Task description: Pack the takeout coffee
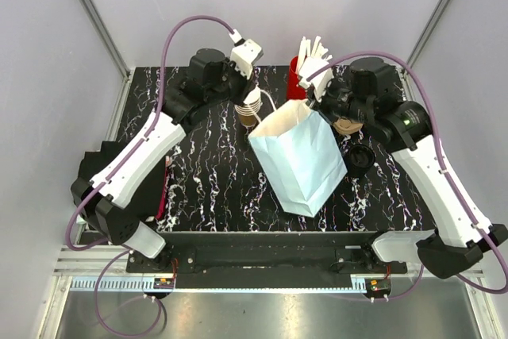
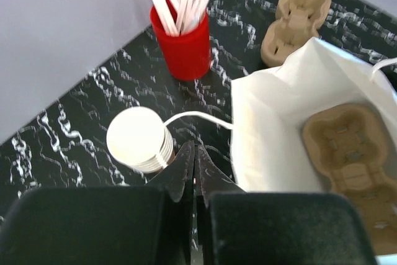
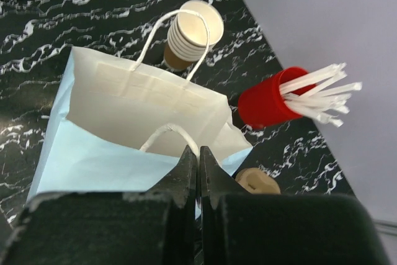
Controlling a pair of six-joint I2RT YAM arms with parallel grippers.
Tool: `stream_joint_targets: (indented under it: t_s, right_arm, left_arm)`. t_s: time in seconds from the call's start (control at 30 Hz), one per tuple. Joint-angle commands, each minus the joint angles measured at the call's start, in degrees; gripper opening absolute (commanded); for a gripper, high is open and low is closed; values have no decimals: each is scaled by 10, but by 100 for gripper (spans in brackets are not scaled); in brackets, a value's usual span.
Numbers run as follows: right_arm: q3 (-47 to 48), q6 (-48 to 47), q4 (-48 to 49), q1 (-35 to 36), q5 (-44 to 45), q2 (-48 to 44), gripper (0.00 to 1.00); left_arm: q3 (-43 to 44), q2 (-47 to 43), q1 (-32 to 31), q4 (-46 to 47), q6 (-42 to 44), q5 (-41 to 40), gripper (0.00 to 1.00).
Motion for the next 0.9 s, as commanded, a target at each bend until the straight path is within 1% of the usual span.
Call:
stream_joint_targets:
  t_s: [0.0,0.07,0.17,0.2,0.27,0.3,0.33,0.43,0.47,0.5,0.53,0.7,0.73,0.87]
  right_arm:
    - [-29,3,21,4,-1,-18,0]
    - [-22,6,16,4,-9,-16,0]
    - [-8,8,6,4,-17,-11,0]
    - [-7,7,5,4,-17,-12,0]
    - [-10,6,2,4,-18,-16,0]
    - [-17,6,2,4,-18,-23,0]
    - [-21,3,2,4,-17,-25,0]
    - [-35,-1,-2,4,-16,-38,0]
    - [-37,-2,-4,5,-15,-41,0]
    - [-43,-2,-5,4,-15,-47,0]
    - [-47,-4,-9,4,-16,-51,0]
    - [-86,-7,-15,4,-31,-80,0]
    - [-92,-7,-15,4,-39,-84,0]
    - [-128,-12,-24,4,-55,-101,0]
  left_arm:
    - [-49,-25,1,31,17,-26,0]
    - [-54,-24,3,32,20,-30,1]
    - [-54,-16,17,32,17,-35,20]
    - [-53,-12,23,31,7,-27,34]
    - [-49,-6,42,24,-3,-9,37]
    - [-49,-2,48,23,-5,-3,41]
    - [-50,-1,53,23,-6,1,44]
    - [-47,13,78,21,-17,41,46]
    - [-44,17,91,21,-24,76,47]
    - [-42,27,96,22,-28,92,49]
    - [-29,34,101,21,-32,107,55]
    - [29,94,115,2,-36,200,66]
    - [39,102,114,-3,-37,222,70]
    - [95,141,114,-14,-41,268,73]
